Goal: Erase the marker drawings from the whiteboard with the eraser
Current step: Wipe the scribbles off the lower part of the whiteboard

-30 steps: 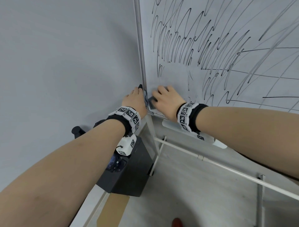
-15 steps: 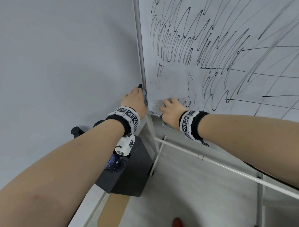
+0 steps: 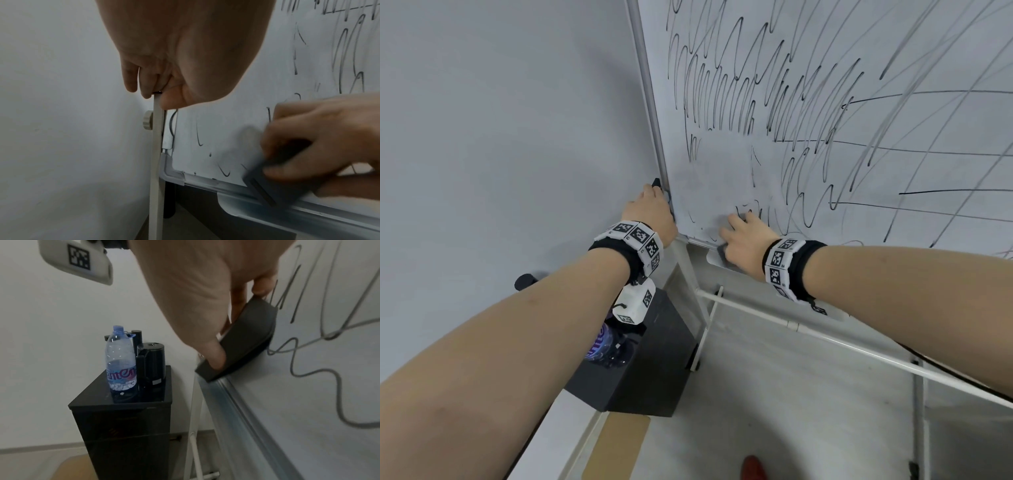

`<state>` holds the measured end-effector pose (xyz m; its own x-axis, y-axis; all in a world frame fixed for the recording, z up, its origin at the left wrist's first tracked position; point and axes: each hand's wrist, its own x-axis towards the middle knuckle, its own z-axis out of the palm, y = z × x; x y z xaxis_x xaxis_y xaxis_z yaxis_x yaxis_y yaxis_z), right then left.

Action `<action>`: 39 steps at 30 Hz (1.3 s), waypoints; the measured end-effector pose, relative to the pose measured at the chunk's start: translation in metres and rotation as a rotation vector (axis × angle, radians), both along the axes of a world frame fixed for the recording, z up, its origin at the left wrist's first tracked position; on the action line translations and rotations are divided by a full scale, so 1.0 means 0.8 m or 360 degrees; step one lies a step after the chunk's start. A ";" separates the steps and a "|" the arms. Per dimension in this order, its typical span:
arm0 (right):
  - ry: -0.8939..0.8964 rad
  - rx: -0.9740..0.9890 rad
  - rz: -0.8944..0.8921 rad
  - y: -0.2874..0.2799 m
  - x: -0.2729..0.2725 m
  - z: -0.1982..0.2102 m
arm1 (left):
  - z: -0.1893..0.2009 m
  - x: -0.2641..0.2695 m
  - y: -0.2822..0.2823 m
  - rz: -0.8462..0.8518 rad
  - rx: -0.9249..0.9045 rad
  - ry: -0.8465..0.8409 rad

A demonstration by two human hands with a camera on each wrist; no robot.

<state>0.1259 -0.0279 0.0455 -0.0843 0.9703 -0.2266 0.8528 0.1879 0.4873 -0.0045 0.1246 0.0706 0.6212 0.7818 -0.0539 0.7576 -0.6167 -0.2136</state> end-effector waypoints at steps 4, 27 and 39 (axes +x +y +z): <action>0.0027 0.0439 0.0119 0.028 -0.007 0.020 | 0.001 -0.004 -0.005 -0.0010 -0.0055 -0.0124; -0.0044 0.0473 0.0100 -0.016 0.026 0.051 | -0.001 0.001 -0.006 -0.0012 -0.0046 -0.0053; -0.0020 0.0917 0.0004 -0.025 0.042 0.151 | 0.006 -0.005 -0.004 0.0031 -0.0086 0.0021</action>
<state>0.1593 -0.0480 0.1666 -0.0877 0.9373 0.3374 0.8461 -0.1087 0.5218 -0.0085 0.1213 0.0754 0.6051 0.7893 -0.1046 0.7668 -0.6131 -0.1904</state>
